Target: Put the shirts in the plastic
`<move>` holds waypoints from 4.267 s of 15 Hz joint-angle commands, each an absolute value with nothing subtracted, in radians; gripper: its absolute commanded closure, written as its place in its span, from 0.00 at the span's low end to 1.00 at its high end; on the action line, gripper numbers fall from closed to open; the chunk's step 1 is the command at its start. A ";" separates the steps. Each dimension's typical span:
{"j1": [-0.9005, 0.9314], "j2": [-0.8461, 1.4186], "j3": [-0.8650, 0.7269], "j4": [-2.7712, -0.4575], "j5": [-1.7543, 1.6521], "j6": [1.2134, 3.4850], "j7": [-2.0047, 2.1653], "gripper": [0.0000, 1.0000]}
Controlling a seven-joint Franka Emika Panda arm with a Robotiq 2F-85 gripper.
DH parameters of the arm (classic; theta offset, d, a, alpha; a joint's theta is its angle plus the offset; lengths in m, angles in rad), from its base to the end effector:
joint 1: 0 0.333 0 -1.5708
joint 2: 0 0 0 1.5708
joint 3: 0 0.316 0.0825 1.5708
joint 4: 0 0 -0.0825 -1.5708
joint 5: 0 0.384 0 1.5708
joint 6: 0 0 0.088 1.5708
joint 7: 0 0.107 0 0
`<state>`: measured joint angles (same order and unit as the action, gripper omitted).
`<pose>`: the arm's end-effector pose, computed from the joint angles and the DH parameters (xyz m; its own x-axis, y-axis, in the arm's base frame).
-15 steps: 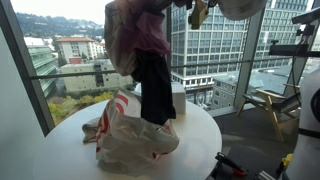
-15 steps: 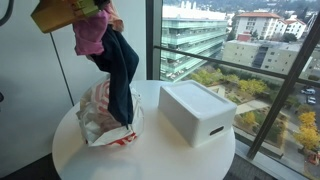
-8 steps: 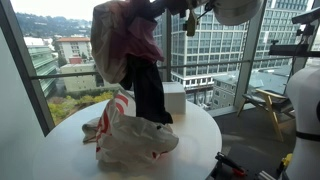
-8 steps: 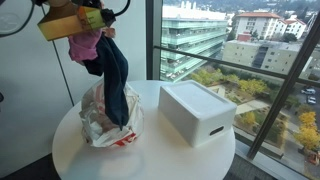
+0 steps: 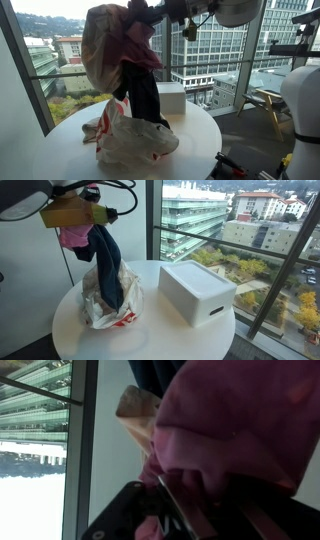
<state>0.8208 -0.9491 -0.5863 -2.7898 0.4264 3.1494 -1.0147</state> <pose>0.3608 0.0138 0.5394 0.1960 0.2559 0.9466 0.5964 -0.7974 0.0920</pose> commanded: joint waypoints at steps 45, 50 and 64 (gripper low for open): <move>0.382 -0.172 -0.357 -2.727 0.800 2.907 -1.429 0.95; 0.448 -0.040 -0.353 -2.685 0.808 3.015 -1.441 0.95; 0.423 0.118 -0.244 -2.483 0.994 2.949 -1.557 0.95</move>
